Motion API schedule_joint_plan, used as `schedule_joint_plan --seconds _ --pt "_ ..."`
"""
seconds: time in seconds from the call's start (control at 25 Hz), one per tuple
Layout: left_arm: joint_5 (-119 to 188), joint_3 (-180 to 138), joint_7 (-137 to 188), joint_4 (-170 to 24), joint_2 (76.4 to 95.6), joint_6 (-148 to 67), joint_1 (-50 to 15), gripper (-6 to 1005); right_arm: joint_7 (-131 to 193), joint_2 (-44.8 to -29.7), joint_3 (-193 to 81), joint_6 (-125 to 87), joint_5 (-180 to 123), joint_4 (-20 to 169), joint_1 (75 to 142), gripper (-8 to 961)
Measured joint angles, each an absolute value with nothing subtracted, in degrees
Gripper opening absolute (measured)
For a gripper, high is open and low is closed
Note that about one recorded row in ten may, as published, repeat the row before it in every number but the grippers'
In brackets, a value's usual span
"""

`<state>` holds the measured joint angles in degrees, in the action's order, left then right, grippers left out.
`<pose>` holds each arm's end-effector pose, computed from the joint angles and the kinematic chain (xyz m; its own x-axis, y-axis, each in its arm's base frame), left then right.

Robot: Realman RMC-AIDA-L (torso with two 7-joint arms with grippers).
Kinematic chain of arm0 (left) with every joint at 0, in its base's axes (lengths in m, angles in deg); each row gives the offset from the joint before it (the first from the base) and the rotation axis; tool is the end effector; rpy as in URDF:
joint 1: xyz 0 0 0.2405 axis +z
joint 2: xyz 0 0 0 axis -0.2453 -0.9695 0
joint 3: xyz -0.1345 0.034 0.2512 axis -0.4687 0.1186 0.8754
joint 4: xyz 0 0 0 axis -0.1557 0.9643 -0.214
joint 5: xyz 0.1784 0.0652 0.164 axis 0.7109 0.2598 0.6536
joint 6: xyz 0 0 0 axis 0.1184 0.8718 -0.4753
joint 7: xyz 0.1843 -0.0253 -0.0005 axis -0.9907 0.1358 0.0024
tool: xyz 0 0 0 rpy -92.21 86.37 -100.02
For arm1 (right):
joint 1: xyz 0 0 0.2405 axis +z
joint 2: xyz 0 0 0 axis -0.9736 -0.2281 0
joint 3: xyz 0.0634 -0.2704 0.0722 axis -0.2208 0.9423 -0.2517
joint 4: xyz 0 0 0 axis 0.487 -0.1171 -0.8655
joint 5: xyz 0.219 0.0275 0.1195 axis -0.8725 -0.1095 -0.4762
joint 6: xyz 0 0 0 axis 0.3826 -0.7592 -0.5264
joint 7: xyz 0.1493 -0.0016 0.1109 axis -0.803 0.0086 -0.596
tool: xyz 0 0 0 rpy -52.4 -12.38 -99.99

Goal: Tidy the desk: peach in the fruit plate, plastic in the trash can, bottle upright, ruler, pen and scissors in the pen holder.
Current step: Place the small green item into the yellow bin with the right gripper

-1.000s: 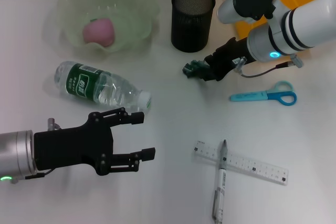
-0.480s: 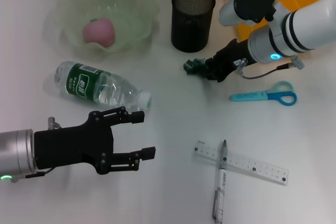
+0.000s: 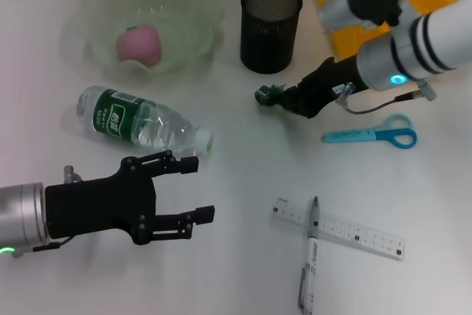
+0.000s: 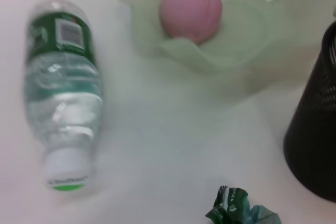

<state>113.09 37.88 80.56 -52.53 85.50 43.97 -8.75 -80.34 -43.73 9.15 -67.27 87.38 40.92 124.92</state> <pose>-0.3195 0.3102 -0.0891 0.7925 0.2055 0.5742 0.2966 -0.9525 -0.0685 0.2231 0.4902 -0.1304 0.8990 -0.4378 0.0103 -0.4039 -0.8379 -0.3670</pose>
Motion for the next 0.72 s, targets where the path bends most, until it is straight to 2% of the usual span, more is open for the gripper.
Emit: schedule_joint_plan --seconds 0.48,0.72 --pt "113.11 36.29 79.97 -52.56 85.04 42.79 -6.85 812 -80.12 -43.51 -0.90 -87.40 87.04 23.46 116.17 129" --pt "113.11 35.30 79.82 -52.64 84.87 41.64 -6.19 812 -79.89 -42.46 -3.62 -96.00 87.26 20.25 113.94 125"
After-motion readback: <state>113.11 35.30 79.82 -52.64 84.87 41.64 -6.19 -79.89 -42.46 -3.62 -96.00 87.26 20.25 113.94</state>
